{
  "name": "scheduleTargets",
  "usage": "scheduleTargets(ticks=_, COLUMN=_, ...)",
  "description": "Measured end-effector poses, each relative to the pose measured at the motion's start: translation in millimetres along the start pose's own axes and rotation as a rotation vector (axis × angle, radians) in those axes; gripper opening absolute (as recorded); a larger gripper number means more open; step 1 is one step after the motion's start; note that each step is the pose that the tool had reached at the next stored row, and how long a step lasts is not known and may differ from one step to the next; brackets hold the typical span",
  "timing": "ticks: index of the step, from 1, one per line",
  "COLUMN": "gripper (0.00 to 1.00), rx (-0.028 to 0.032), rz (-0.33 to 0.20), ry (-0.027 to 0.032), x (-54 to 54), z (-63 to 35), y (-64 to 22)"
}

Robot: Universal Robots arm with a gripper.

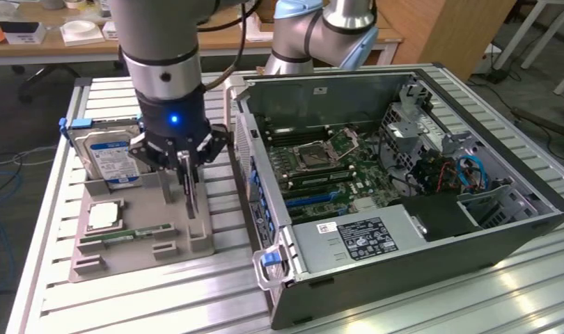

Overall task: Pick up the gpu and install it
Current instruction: 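Pick up the gpu and move the gpu toward the slot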

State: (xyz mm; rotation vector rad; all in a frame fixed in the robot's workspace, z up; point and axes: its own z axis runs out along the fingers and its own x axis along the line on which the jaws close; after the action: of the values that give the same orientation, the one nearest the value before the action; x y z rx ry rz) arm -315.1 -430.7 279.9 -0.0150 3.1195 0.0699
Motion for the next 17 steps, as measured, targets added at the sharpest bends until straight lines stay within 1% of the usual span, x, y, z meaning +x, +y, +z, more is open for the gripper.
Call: scheduleTargets(ticks=17, gripper=0.27, rx=0.0000, rz=0.000, ry=0.0000, x=-2.9, z=-77.3, y=3.2)
